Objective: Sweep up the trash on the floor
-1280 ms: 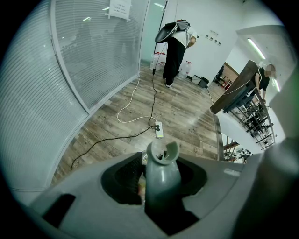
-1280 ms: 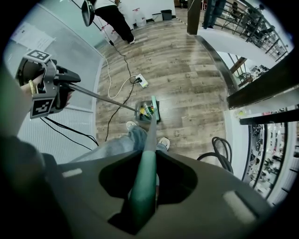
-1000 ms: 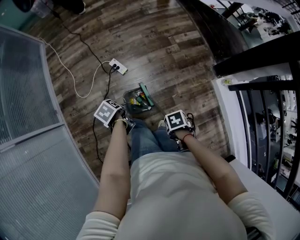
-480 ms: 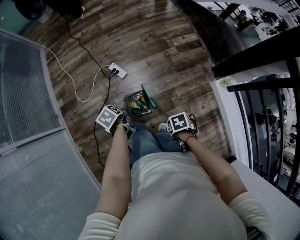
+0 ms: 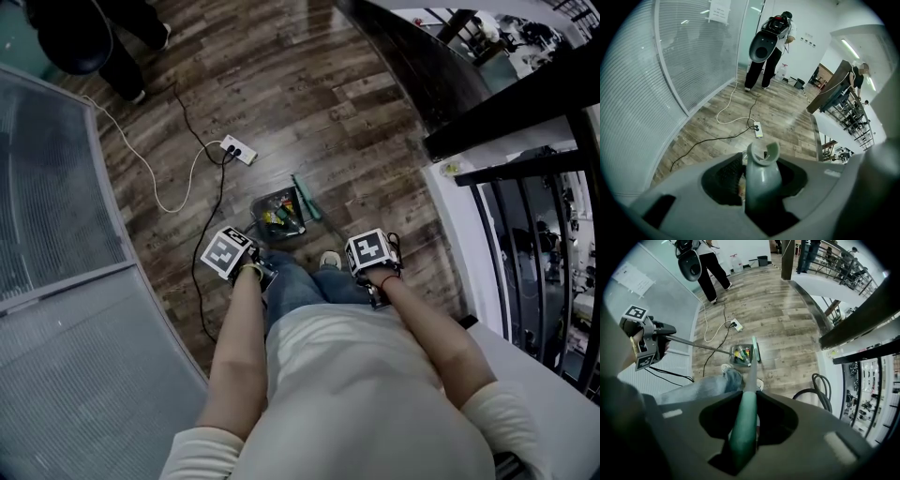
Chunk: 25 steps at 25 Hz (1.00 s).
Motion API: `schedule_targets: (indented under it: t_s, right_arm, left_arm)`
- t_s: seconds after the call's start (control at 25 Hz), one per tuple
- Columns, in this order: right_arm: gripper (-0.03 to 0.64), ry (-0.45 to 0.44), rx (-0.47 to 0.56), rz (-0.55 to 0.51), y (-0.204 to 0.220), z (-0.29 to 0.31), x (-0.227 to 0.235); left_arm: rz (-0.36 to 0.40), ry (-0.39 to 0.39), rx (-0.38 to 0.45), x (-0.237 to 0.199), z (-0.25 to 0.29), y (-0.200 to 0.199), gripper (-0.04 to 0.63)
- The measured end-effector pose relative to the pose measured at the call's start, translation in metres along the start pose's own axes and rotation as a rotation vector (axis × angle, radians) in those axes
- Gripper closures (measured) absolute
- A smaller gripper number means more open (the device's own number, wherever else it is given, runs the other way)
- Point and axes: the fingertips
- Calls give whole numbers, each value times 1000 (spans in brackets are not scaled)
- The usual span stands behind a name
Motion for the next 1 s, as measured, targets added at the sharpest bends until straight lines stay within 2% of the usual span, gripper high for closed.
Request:
schedule_targets:
  t_s: [0.32, 0.64, 1.0]
  right_arm:
    - [522, 16, -10, 26, 17, 4, 18]
    - [522, 31, -23, 109, 32, 10, 39]
    - [522, -6, -25, 230, 46, 16, 51]
  left_arm:
    - [4, 14, 13, -9, -7, 11, 453]
    - [8, 21, 25, -10, -12, 20, 453]
    - [9, 26, 30, -13, -13, 24, 453]
Point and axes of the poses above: the fingertips, and each gripper's own axes: z forward along the fingers, x to its right, y out of its underside, and after that the axes turned 4 degrees about -z, right-handed
